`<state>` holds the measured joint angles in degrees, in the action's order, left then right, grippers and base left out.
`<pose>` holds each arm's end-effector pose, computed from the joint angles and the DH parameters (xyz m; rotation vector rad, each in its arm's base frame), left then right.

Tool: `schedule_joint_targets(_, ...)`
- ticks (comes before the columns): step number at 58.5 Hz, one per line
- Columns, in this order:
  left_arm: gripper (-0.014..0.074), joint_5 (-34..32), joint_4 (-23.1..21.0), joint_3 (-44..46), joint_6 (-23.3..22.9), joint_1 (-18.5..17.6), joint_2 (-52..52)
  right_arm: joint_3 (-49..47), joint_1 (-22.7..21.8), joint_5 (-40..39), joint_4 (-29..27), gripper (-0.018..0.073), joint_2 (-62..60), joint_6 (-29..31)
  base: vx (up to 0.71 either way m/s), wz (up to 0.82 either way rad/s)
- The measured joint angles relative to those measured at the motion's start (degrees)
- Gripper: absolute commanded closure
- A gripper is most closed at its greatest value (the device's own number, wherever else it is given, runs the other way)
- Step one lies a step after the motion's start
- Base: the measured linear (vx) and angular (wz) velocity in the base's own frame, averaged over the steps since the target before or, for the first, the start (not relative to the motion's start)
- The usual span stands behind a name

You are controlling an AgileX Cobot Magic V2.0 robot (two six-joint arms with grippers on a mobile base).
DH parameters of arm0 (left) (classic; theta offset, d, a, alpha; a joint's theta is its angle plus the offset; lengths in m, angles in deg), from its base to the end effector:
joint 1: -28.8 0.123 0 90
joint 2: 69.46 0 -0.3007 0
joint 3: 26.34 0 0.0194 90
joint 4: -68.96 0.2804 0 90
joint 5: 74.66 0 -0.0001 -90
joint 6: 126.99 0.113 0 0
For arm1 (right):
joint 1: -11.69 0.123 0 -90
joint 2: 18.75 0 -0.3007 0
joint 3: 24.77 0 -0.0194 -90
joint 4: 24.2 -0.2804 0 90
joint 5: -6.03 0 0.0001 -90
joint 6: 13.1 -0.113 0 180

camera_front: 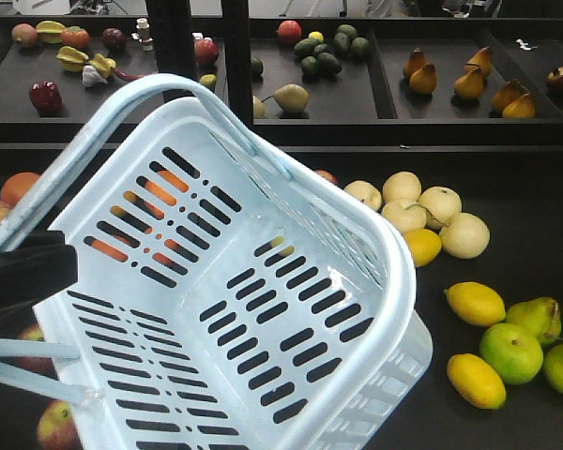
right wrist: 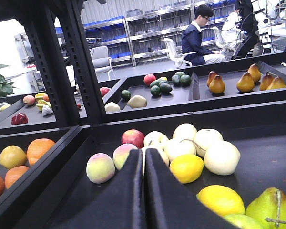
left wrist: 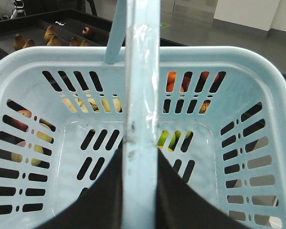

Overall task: Pick three apples into basket with both arms
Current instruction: 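Hold the basket in the left gripper while the base backs away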

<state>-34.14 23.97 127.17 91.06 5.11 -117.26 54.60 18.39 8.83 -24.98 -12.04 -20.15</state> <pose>0.1251 -0.1116 0.4136 0.7228 1.7241 -0.7157 0.0921 0.0109 0.1988 0.0148 1.5546 0.2010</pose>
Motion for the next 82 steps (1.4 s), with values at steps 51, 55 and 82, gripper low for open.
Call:
schedule_joint_targets(51, 0.0602, 0.0, 0.0, 0.0, -0.1, 0.0, 0.0, 0.0, 0.0, 0.0, 0.0, 0.0564, 0.0, 0.0, -0.05, 0.09)
schedule_joint_targets(55, 0.0602, 0.0, 0.0, 0.0, -0.1, 0.0, 0.0, 0.0, 0.0, 0.0, 0.0, 0.0564, 0.0, 0.0, -0.1, 0.4)
schedule_joint_targets(82, 0.0602, -0.1, 0.0, 0.0, -0.1, 0.0, 0.0, 0.0, 0.0, 0.0, 0.0, 0.0564, 0.0, 0.0, -0.15, 0.58)
